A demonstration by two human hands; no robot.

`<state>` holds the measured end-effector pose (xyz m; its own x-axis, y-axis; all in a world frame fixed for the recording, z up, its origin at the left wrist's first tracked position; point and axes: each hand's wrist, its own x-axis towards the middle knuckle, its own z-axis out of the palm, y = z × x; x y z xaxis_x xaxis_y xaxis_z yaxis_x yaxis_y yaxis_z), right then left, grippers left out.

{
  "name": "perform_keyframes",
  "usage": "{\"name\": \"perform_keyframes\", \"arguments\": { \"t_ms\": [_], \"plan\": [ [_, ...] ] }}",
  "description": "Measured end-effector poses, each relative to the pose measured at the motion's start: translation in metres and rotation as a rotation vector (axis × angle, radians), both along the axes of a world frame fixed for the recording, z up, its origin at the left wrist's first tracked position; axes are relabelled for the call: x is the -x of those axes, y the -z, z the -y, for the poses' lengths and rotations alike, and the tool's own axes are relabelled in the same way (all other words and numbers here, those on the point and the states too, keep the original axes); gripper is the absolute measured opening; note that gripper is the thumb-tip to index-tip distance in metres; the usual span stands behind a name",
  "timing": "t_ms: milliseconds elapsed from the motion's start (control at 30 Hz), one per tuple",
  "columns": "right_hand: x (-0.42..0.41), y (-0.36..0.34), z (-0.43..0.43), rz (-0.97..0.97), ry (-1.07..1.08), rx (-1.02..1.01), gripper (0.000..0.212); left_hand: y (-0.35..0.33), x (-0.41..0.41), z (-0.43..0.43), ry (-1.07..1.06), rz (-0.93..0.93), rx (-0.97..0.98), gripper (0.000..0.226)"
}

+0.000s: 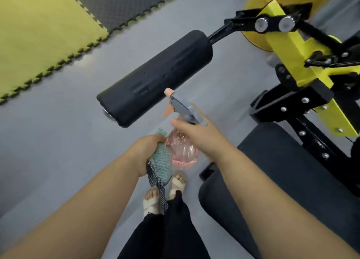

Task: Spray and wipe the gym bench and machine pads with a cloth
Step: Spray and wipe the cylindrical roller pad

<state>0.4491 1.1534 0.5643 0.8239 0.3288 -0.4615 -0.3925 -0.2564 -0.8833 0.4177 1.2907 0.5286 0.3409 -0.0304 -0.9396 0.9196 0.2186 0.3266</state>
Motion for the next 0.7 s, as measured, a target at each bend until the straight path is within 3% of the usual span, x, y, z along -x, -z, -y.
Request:
{"name": "perform_keyframes", "arguments": {
  "t_ms": [100,167,300,467,533,600,700],
  "plan": [
    [-0.028,0.005,-0.001,-0.056,-0.162,0.015,0.017,0.003,-0.014,-0.009,-0.049,-0.015,-0.002,0.022],
    [-0.047,0.006,0.003,0.007,-0.296,0.074,0.015,0.002,-0.023,-0.010,-0.064,-0.024,0.006,0.022],
    [-0.081,0.003,0.002,0.118,-0.471,0.040,0.038,0.008,-0.037,-0.005,-0.113,-0.015,0.070,0.024],
    [-0.095,0.013,-0.009,0.244,-0.506,-0.031,0.044,0.011,-0.053,0.010,-0.230,-0.003,0.162,0.025],
    [-0.101,0.023,-0.009,0.185,-0.450,-0.037,0.051,0.014,-0.054,0.002,-0.345,-0.039,0.133,0.022],
    [-0.102,0.031,-0.011,0.078,-0.363,-0.019,0.047,0.024,-0.051,-0.017,-0.345,0.011,-0.103,0.028],
    [-0.090,0.043,-0.031,-0.032,-0.334,0.066,0.032,0.030,-0.053,-0.063,-0.052,0.171,-0.691,0.035]
  ]
}}
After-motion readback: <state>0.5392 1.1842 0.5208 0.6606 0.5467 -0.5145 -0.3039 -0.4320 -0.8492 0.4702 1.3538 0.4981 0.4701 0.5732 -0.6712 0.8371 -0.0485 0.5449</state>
